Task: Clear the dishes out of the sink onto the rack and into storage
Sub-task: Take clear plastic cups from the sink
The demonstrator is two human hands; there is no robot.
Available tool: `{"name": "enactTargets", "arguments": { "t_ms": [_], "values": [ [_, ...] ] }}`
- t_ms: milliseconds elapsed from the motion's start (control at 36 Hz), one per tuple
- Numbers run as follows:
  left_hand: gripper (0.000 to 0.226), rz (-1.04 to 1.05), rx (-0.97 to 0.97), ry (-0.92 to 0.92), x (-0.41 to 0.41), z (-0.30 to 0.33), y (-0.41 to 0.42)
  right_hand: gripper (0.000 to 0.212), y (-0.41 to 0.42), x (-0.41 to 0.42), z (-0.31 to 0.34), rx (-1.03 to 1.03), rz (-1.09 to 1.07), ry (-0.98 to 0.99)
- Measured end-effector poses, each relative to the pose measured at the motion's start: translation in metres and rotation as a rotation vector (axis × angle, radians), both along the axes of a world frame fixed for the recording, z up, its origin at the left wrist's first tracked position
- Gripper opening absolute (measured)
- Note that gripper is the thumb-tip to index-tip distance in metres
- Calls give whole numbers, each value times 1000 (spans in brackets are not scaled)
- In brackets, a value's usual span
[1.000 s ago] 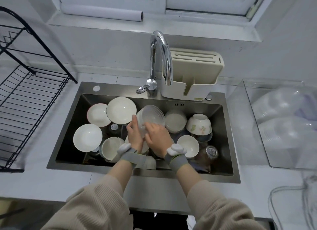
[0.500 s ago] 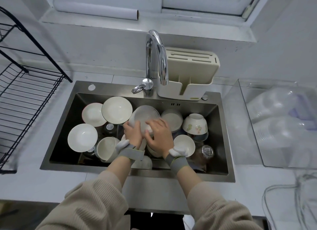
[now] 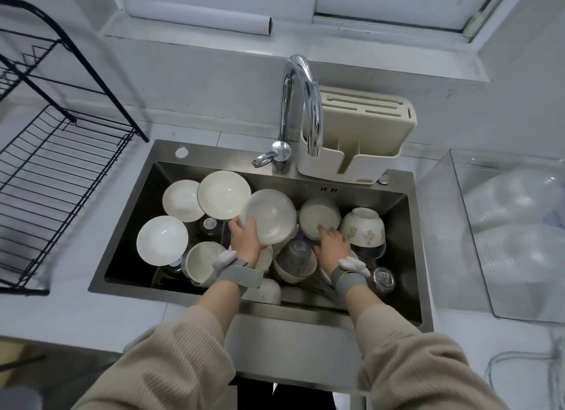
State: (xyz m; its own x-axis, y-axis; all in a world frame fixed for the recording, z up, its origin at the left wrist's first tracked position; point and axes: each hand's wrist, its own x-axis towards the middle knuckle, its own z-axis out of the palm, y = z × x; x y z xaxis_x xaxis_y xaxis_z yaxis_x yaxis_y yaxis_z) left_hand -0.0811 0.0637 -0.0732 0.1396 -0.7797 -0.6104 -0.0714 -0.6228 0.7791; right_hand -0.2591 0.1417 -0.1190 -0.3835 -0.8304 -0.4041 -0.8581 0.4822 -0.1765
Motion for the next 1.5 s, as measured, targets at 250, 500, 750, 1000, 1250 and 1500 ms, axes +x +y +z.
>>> {"name": "enactTargets", "arguments": {
  "t_ms": [250, 500, 750, 1000, 1250, 1500],
  "values": [
    [47, -28, -28, -37, 1, -5, 0, 45, -10, 7, 4, 41, -20, 170],
    [43, -49, -60, -40, 3, -4, 1, 28, -24, 6, 1, 139, 52, 80],
    [45, -47, -34, -19, 2, -3, 3, 33, -27, 8, 7, 168, 155, 191],
    [45, -35, -30, -26, 1, -3, 2, 34, -19, 3, 7, 109, 164, 184],
    [46, -33, -9, -37, -1, -1, 1, 29, -19, 1, 15, -31, 173, 273],
    [47, -15, 7, -29, -2, 2, 1, 26, -21, 12, 35, -399, 21, 231]
  ]
}}
